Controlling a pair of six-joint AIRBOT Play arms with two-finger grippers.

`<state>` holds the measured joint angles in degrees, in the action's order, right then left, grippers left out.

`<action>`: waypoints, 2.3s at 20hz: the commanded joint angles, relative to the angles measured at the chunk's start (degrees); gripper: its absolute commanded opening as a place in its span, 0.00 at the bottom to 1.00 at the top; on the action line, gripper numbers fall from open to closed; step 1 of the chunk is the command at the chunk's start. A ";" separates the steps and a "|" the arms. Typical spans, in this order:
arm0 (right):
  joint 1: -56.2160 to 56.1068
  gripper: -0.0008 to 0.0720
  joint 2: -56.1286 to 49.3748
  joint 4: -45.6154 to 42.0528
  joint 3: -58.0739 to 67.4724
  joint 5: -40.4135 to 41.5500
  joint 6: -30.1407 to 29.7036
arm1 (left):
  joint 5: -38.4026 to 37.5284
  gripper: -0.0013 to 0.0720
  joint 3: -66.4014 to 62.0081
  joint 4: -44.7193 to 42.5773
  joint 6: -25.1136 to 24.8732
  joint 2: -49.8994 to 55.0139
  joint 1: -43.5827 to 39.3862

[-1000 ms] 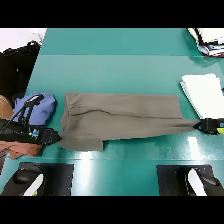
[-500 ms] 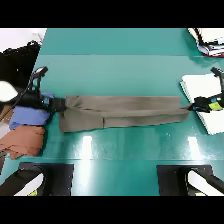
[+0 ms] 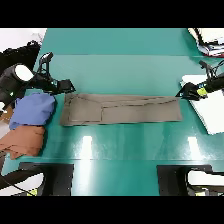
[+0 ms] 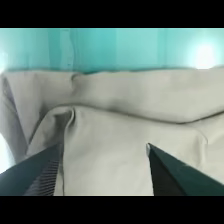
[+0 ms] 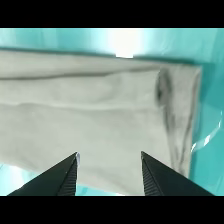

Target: Fold the shirts.

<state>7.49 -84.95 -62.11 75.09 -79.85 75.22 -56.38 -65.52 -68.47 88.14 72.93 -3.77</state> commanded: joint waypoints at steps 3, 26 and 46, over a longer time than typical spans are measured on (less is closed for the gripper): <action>7.17 0.64 -2.10 1.01 -1.90 -4.28 -4.02 | -6.71 0.50 -2.99 0.61 -1.16 0.94 0.04; -2.32 0.03 4.98 16.39 7.08 -7.19 -8.09 | 10.05 0.05 -11.02 15.61 1.40 22.08 -24.76; -36.96 0.03 3.37 22.10 20.98 6.64 -5.73 | -0.22 0.05 -17.16 7.23 -1.55 18.34 -15.78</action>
<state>-25.41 -80.03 -40.16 95.94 -75.79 70.24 -52.60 -82.54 -56.86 87.11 95.94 -25.30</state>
